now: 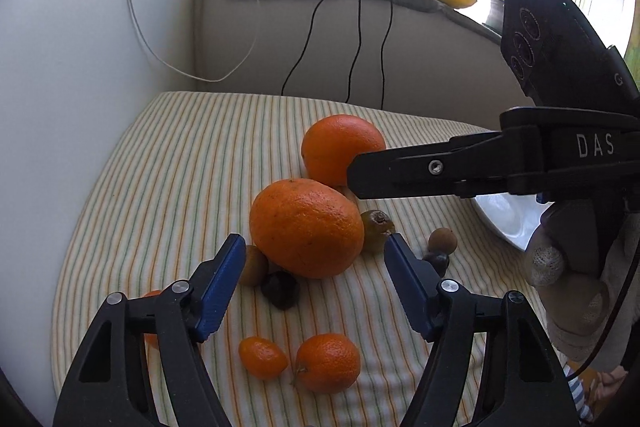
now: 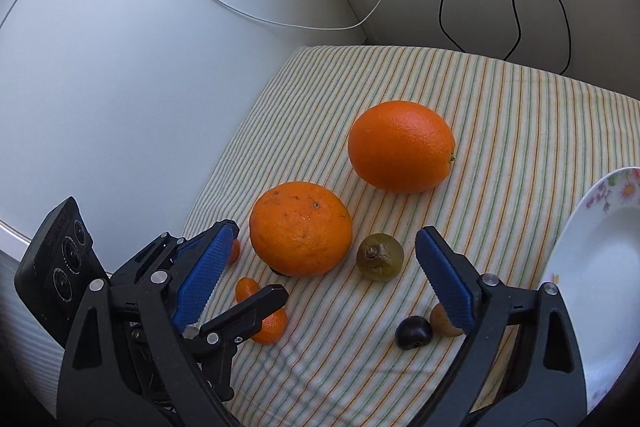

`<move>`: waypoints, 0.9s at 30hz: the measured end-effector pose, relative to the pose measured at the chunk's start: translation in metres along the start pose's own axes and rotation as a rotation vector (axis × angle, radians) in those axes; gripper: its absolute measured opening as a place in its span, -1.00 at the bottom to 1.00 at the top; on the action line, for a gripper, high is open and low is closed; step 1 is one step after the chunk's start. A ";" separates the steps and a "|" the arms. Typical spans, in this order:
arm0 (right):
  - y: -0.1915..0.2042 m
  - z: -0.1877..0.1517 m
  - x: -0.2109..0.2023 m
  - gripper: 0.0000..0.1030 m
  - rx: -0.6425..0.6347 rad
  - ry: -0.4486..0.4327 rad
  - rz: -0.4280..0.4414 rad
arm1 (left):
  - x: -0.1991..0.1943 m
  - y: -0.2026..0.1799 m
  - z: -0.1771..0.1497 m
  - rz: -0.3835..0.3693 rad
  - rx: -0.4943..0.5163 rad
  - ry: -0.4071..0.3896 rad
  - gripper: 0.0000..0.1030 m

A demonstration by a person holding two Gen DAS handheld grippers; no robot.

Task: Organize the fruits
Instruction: 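Reach the right gripper to the large bumpy orange and close on it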

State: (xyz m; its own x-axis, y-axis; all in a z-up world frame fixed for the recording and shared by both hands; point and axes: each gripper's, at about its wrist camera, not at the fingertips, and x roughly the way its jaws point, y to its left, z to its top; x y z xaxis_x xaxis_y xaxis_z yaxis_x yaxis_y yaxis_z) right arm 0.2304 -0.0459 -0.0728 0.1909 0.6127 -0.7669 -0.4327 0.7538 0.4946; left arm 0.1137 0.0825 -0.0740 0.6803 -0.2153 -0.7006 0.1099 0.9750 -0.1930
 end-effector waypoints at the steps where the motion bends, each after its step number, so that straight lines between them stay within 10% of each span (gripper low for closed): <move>1: -0.001 0.002 0.006 0.81 0.003 0.007 0.002 | 0.001 0.000 0.000 -0.005 -0.001 0.003 0.33; 27: 0.001 0.038 0.083 0.53 0.059 0.102 0.113 | 0.023 0.008 0.012 0.019 0.006 0.019 0.24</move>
State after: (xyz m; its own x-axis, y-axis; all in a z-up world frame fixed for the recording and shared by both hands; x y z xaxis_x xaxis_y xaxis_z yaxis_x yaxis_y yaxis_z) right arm 0.2796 0.0146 -0.1203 0.0519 0.6695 -0.7410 -0.3934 0.6957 0.6010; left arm 0.1388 0.0861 -0.0831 0.6683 -0.1974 -0.7173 0.1016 0.9793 -0.1750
